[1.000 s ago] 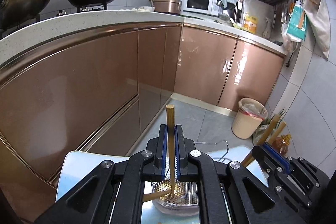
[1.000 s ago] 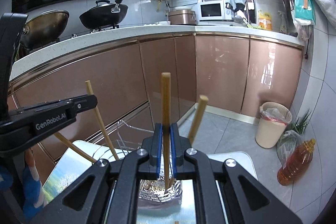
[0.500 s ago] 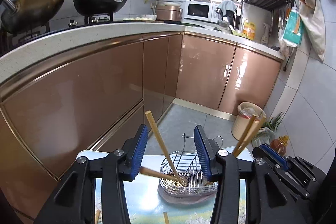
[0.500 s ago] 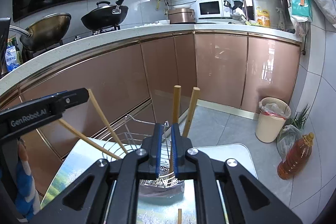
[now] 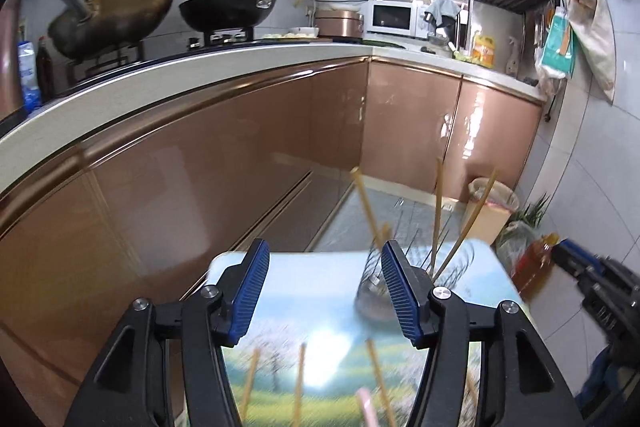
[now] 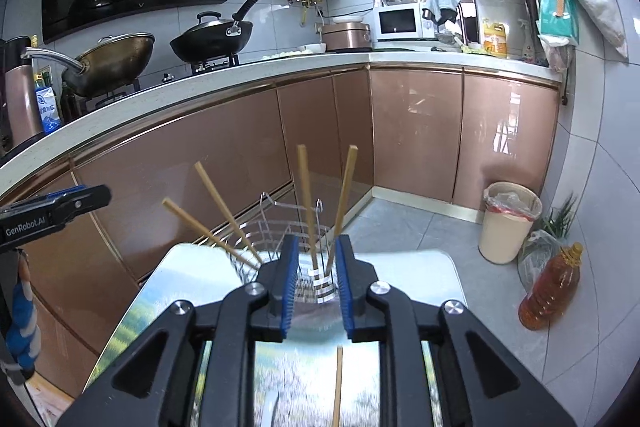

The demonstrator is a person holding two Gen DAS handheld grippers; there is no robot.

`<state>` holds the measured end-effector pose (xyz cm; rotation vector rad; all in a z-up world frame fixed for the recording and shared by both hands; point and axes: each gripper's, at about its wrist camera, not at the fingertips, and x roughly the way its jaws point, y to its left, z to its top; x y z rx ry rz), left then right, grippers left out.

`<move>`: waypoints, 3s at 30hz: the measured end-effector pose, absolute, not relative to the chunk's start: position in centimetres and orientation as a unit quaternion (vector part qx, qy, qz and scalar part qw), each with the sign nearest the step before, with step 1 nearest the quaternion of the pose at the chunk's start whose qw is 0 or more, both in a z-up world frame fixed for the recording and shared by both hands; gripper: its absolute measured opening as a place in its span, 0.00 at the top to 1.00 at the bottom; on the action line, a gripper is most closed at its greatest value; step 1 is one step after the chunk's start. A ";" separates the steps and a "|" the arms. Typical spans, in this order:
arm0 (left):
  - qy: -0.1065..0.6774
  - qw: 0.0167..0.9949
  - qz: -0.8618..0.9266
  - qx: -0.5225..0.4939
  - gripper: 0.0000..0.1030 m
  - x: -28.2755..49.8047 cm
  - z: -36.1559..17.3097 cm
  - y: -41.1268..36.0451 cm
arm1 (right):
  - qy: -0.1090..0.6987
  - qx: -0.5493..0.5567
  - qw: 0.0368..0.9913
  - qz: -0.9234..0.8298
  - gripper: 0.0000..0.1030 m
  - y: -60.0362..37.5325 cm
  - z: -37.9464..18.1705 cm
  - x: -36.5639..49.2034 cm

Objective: Organize utensils
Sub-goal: 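Withdraw both open tools from the wire holder back over the table, then lower the left tool onto a chopstick while the right tool lowers onto another chopstick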

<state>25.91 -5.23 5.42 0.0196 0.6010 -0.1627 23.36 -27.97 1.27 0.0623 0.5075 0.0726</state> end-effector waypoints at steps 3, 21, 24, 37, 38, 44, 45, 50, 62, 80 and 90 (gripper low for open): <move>0.297 0.952 -0.071 0.010 0.44 24.0 5.2 -3.7 | 0.251 0.030 0.967 0.033 0.82 -28.1 1.3 21.4; 0.279 0.958 -0.058 0.032 0.33 13.7 6.0 1.4 | 0.251 0.014 0.968 0.025 0.82 -27.8 2.6 11.4; 0.280 0.958 -0.061 0.027 0.33 13.0 6.0 1.7 | 0.248 0.009 0.968 0.022 0.82 -27.8 2.9 10.0; 0.304 0.950 -0.064 0.021 0.30 11.1 4.6 2.5 | 0.245 0.012 0.970 0.003 0.82 -29.5 3.1 5.9; 0.305 0.950 -0.062 0.023 0.29 11.2 4.4 2.5 | 0.247 0.013 0.969 0.003 0.82 -29.6 2.9 5.9; 0.326 0.943 -0.062 0.024 0.29 12.0 2.9 2.1 | 0.262 0.011 0.965 0.009 0.82 -30.4 1.8 6.1; 0.332 0.941 -0.062 0.024 0.29 12.3 2.6 1.9 | 0.263 0.009 0.965 0.011 0.82 -30.5 1.7 6.2; 0.360 0.931 -0.057 0.030 0.29 13.9 0.9 0.6 | 0.281 0.007 0.959 0.030 0.82 -31.3 0.3 7.4; 0.407 0.911 -0.049 0.039 0.30 17.5 -2.7 -1.7 | 0.344 0.003 0.937 0.061 0.82 -32.4 -3.7 13.2; 0.526 0.847 -0.067 0.037 0.30 27.0 -11.5 -1.4 | 0.509 -0.019 0.858 0.071 0.82 -29.4 -13.4 26.9; 0.566 0.822 -0.062 0.030 0.30 32.0 -14.7 -1.5 | 0.558 -0.031 0.827 0.057 0.78 -27.9 -16.9 32.2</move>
